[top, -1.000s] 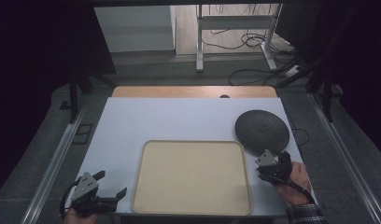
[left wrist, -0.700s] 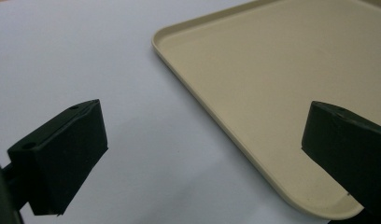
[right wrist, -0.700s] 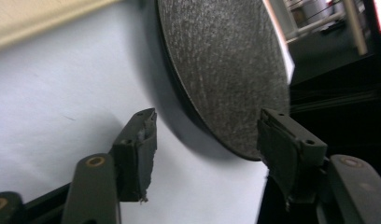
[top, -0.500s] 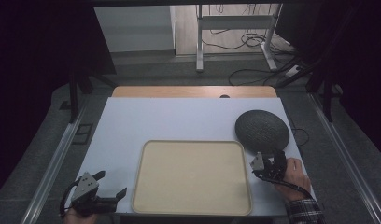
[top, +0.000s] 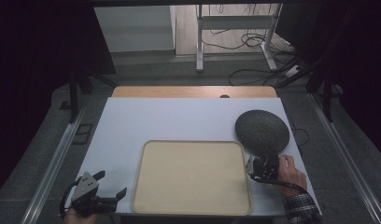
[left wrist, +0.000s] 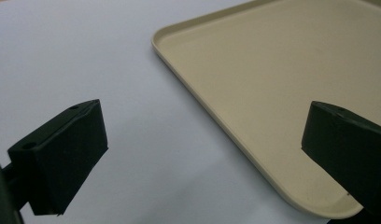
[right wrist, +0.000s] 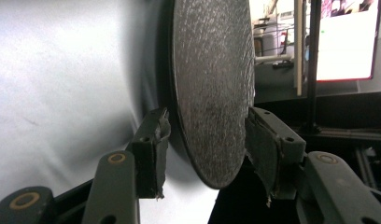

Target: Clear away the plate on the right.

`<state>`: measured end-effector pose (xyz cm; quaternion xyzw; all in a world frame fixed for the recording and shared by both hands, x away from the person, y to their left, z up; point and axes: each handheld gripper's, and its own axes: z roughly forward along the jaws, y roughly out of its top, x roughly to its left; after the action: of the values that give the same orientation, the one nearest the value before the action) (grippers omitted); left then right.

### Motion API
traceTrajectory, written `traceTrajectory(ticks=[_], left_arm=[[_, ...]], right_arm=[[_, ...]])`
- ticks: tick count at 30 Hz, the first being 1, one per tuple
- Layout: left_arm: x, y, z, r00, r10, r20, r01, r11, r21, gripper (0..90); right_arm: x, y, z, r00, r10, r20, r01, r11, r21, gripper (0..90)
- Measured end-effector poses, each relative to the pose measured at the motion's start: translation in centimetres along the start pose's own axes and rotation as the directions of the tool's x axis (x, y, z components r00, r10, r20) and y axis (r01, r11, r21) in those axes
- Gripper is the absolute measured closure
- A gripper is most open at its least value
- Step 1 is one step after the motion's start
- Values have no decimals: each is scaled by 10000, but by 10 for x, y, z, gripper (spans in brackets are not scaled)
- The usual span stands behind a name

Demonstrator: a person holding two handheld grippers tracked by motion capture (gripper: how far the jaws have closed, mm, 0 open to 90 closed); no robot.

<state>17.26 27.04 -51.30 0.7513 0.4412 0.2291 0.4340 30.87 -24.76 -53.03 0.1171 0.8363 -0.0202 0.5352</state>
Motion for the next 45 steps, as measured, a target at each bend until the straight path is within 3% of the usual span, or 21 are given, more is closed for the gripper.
traceTrajectory(ticks=[9, 16, 26, 29, 32, 35, 42, 45], left_arm=[[0, 0, 0, 10000, -3, -3, 3, 10000, 24, 0], [0, 0, 0, 10000, -6, 5, 6, 10000, 34, 0], [1, 0, 0, 10000, -11, 3, 11, 10000, 48, 0], [0, 0, 0, 10000, 4, 11, -4, 10000, 66, 0], [0, 0, 0, 10000, 5, 12, -5, 10000, 66, 0], [0, 0, 0, 10000, 9, 18, -9, 10000, 71, 0], [1, 0, 0, 10000, 18, -8, -18, 10000, 65, 1], [1, 0, 0, 10000, 12, -15, -12, 10000, 64, 1]], right_arm=[[6, 6, 10, 9965, -814, 170, 814, 9967, 5, 546], [11, 8, 20, 9876, -1509, 430, 1506, 9885, 109, 613], [14, 12, 33, 9829, -1703, 698, 1695, 9854, 178, 683], [16, 13, 38, 9782, -1968, 668, 1950, 9802, 334, 732], [16, 14, 40, 9795, -1916, 628, 1897, 9812, 355, 748], [18, 14, 41, 9774, -2048, 517, 2034, 9786, 310, 824], [20, 13, 39, 9786, -1864, 867, 1848, 9824, 261, 849], [15, 14, 36, 9802, -1829, 755, 1806, 9829, 374, 852]])
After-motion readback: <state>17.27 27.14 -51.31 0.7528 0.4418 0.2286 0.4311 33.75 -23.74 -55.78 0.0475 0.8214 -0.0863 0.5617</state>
